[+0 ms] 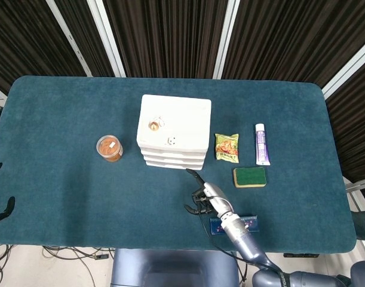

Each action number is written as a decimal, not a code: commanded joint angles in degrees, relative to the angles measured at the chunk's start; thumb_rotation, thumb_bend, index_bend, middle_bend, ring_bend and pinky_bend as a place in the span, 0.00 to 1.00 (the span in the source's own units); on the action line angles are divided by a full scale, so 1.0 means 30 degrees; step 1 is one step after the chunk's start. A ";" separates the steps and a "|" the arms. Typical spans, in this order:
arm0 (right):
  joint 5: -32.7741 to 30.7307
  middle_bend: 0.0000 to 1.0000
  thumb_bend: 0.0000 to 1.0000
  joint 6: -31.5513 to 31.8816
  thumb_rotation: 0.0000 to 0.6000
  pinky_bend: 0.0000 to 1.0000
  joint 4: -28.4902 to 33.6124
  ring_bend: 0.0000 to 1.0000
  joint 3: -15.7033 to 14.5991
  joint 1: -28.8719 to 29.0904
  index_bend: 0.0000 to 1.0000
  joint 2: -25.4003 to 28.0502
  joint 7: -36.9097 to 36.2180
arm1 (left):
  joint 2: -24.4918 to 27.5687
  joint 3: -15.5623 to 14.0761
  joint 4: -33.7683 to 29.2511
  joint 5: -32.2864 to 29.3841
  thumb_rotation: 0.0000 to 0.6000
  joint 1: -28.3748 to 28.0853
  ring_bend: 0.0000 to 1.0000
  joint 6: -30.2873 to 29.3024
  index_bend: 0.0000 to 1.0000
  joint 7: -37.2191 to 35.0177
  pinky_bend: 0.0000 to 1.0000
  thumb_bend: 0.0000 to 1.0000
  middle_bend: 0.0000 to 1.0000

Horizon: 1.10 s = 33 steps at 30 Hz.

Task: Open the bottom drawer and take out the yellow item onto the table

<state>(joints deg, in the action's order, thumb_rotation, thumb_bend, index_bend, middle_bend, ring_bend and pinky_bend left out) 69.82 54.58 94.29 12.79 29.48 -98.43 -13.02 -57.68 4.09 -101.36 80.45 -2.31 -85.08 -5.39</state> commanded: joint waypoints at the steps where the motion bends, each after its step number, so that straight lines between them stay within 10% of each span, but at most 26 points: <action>1: -0.0345 0.87 0.36 -0.0241 1.00 0.94 -0.0403 0.90 0.0164 0.0298 0.05 -0.0465 0.0008 | 0.0021 0.0001 -0.0009 -0.0018 1.00 0.0000 0.00 0.0021 0.03 -0.0033 0.00 0.41 0.00; 33: -0.2405 0.89 0.56 -0.1710 1.00 0.94 -0.4616 0.92 0.1766 0.2532 0.06 -0.3932 -0.0209 | 0.0113 0.0010 0.0003 -0.0099 1.00 -0.0034 0.00 0.0196 0.03 -0.0368 0.00 0.41 0.00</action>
<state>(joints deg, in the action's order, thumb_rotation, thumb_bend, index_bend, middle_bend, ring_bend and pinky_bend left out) 62.72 49.57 80.52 18.01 36.96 -110.12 -13.71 -57.35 4.12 -101.34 80.17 -2.41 -84.49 -6.48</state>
